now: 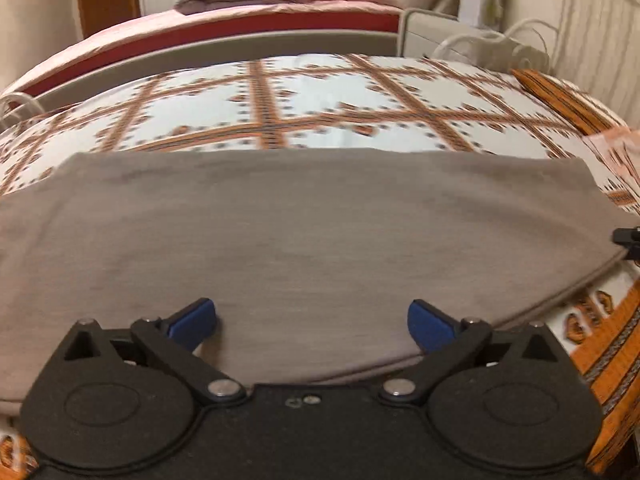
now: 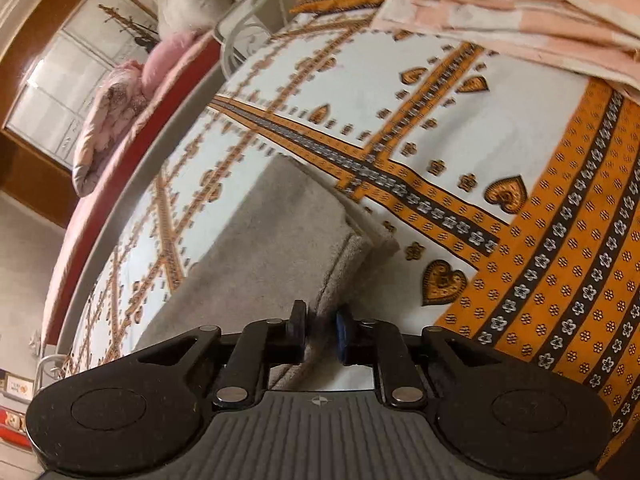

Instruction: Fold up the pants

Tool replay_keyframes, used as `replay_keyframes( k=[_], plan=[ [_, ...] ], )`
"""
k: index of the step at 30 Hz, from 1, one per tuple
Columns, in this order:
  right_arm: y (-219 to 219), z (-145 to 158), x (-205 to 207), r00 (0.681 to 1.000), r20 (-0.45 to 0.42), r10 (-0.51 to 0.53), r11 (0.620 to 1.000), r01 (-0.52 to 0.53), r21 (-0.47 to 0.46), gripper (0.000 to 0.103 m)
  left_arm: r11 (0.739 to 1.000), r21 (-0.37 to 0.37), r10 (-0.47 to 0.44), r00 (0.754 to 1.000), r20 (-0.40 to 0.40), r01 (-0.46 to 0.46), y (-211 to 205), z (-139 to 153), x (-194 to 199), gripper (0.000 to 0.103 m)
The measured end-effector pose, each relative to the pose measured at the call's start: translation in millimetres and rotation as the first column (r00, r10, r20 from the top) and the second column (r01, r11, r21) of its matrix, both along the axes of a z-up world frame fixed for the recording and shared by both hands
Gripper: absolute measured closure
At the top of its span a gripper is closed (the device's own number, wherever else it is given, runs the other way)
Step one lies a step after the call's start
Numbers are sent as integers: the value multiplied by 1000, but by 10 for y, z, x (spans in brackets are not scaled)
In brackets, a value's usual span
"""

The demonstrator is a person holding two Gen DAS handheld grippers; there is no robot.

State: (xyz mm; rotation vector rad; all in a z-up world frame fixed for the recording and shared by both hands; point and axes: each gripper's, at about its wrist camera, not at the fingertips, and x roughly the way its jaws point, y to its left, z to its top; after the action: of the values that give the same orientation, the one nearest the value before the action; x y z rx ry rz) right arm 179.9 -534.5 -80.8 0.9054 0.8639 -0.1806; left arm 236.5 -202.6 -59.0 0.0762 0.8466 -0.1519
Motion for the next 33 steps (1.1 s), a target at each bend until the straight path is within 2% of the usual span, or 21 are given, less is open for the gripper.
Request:
replay_keyframes(
  k=[3,8,13,14,17,19,21,23,25,27,30,33],
  plan=[
    [-42,-52,5,1000,-2,-17,999,17,48,84,1000,10,12,1000,-25,-12,-92,-79,36,6],
    [-56,-64,-12,1000,-8,-23,998,23,55,84,999,33,35,999,2,-35,-154,-118,-101,6],
    [-89,-101,6,1000,16,-25,996,23,91,85,999,39,34,999,17,-35,-165,-113,-30,6],
    [-76,-75,15,1000,28,-15,997,13,69,93,999,42,34,999,19,-35,-174,-120,-23,6],
    [91,138,46,994,98,52,998,-47,-45,94,998,55,24,999,23,-25,-189,-134,-19,6],
    [320,392,72,979,162,122,986,-102,-130,94,1000,13,-5,1000,8,5,-39,-42,-9,8],
    [656,675,97,952,219,212,961,-163,-225,94,1000,23,-15,999,32,14,338,88,-39,9],
    [1075,930,135,917,255,308,921,-221,-320,94,997,83,-14,995,97,6,882,207,-89,7],
    [1591,1125,167,870,281,406,871,-275,-407,94,985,152,58,989,132,-78,1637,294,-128,6],
    [2172,1220,191,815,285,505,813,-337,-476,94,970,165,162,979,125,-181,2397,336,-171,6],
    [3092,1154,158,720,254,645,699,-423,-577,94,926,133,338,933,121,-353,3374,359,-358,6],
    [3994,812,21,605,188,774,566,-526,-635,92,882,29,468,881,66,-470,3928,374,-499,6]
  ],
)
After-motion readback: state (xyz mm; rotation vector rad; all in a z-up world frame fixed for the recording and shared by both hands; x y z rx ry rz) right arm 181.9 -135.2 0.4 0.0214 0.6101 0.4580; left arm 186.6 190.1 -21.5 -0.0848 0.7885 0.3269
